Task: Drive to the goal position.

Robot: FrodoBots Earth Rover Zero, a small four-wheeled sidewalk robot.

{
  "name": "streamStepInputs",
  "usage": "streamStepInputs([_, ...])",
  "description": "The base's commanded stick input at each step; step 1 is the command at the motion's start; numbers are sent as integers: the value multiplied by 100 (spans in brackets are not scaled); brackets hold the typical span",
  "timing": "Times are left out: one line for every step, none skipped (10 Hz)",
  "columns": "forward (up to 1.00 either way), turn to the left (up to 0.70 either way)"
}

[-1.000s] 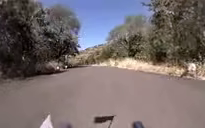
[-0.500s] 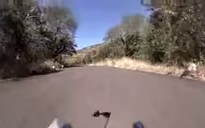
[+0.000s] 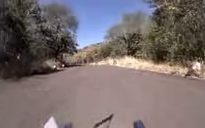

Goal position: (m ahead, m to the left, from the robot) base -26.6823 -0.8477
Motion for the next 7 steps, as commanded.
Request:
streamStepInputs([0,-85])
streamStepInputs([0,-85])
streamStepInputs([0,-85])
streamStepInputs([0,-85])
streamStepInputs([0,-85])
streamStepInputs([0,-85])
streamStepInputs([0,-85])
